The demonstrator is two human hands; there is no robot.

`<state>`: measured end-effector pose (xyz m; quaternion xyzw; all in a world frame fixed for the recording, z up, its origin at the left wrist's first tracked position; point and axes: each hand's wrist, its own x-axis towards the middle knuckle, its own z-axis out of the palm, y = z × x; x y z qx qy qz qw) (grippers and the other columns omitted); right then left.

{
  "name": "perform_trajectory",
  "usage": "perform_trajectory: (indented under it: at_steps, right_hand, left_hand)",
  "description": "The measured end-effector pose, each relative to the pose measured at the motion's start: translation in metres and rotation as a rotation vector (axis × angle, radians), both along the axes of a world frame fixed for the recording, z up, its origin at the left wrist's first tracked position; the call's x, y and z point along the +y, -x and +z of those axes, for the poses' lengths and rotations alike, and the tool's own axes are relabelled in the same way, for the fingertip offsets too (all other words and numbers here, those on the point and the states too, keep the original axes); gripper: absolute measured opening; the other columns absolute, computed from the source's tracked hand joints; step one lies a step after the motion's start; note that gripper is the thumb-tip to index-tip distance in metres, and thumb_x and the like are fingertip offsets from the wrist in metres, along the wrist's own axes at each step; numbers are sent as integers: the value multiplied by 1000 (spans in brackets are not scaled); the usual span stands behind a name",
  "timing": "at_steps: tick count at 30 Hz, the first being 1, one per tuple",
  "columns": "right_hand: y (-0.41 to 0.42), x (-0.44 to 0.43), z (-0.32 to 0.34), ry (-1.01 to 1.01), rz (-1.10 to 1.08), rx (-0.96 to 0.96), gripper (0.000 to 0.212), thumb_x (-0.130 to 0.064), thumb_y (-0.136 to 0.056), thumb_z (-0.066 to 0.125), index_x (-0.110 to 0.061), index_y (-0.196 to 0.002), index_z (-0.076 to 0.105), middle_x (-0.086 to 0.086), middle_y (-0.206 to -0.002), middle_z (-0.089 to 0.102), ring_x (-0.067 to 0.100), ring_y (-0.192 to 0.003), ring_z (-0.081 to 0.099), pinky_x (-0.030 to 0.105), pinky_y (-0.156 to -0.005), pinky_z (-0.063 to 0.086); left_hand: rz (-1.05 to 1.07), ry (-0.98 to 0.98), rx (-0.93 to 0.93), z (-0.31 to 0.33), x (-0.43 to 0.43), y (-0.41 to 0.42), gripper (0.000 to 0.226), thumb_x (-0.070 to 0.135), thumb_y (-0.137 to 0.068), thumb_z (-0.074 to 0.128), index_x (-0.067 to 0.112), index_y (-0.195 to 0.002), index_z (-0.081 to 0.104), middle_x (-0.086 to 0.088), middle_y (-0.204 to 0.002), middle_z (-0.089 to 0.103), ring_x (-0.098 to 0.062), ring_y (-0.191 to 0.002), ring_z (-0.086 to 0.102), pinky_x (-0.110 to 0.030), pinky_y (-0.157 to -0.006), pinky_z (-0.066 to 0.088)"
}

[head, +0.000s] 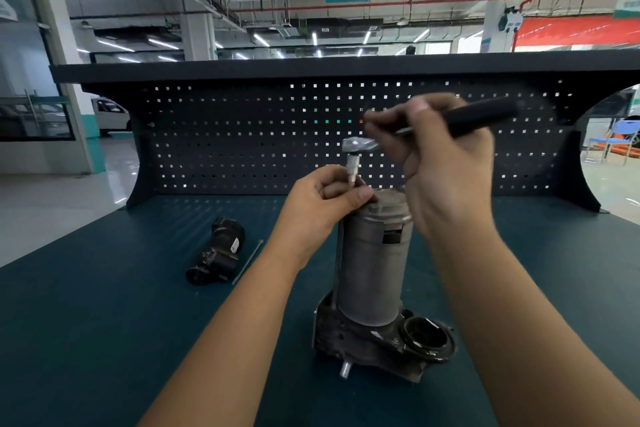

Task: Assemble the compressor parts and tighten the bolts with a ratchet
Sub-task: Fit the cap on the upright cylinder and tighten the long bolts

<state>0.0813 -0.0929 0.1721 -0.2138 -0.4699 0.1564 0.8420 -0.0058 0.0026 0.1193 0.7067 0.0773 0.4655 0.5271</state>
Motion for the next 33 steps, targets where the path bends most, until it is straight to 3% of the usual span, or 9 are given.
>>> perform_trajectory:
  at_steps: [5, 10, 15, 18, 20, 23, 26, 30, 33]
  right_hand:
    - [-21, -22, 25, -222, 18, 61, 16, -7, -91, 48, -10, -77, 55, 5, -61, 65, 27, -71, 69, 32, -68, 56]
    - [-57, -29, -21, 122, -307, -91, 20, -9, -92, 54, -14, -74, 58, 3, -63, 66, 26, -71, 70, 28, -65, 56]
    - [-91, -20, -95, 524, -438, -192, 16, -8, -91, 58, -10, -75, 56, 0, -59, 66, 21, -61, 69, 40, -59, 53]
    - [-94, -15, -128, 618, -341, -180, 13, -4, -89, 59, -10, -78, 57, 1, -60, 66, 15, -57, 68, 30, -51, 52]
    - [-93, -9, -140, 627, -287, -207, 11, -1, -88, 59, -10, -83, 60, -1, -70, 66, 6, -62, 67, 21, -54, 53]
    - [-93, 0, -147, 632, -204, -267, 16, 1, -89, 57, -14, -92, 62, -1, -80, 68, 2, -68, 66, 18, -56, 53]
    - [-95, 8, -150, 624, -143, -263, 20, 1, -89, 56, -17, -97, 61, -2, -80, 72, 5, -71, 68, 18, -57, 52]
    - [-97, 15, -155, 629, -73, -270, 23, -2, -90, 56, -13, -109, 61, 1, -89, 73, 10, -80, 68, 20, -61, 52]
    - [-102, 12, -162, 626, -27, -235, 31, -4, -91, 55, -11, -121, 56, 6, -103, 71, 18, -92, 68, 24, -68, 53]
  left_hand:
    - [48, -25, 42, 0, -5, 3, 15, 7, -77, 71, 16, -85, 62, -9, -84, 70, -16, -84, 65, -27, -84, 50]
    - [154, -248, 78, -5, -15, 4, 20, 15, -76, 73, 25, -92, 67, 12, -86, 67, 0, -87, 61, -14, -80, 46]
    - [525, -701, 365, -12, -35, -7, 60, 60, -61, 71, 37, -115, 62, 19, -100, 36, 1, -102, 35, -7, -85, 29]
    - [725, -769, 393, -25, -47, -19, 69, 66, -56, 67, 38, -118, 54, 16, -111, 28, -4, -112, 22, -21, -94, 31]
    - [800, -734, 383, -37, -53, -27, 69, 63, -59, 69, 40, -120, 47, 10, -131, 23, -14, -129, 12, -37, -104, 32]
    - [821, -677, 370, -52, -53, -37, 70, 52, -65, 72, 46, -123, 34, 11, -151, -5, -22, -142, -9, -48, -109, 23]
    - [847, -692, 286, -57, -49, -42, 68, 41, -67, 75, 43, -123, 35, 1, -151, 3, -30, -138, 14, -52, -103, 37]
    - [744, -712, 179, -55, -37, -49, 59, 34, -69, 72, 42, -118, 41, 5, -139, 18, -16, -125, 29, -40, -101, 41]
    - [534, -701, 184, -53, -27, -54, 51, 34, -70, 72, 45, -112, 45, 17, -135, 15, 4, -125, 26, -12, -102, 32]
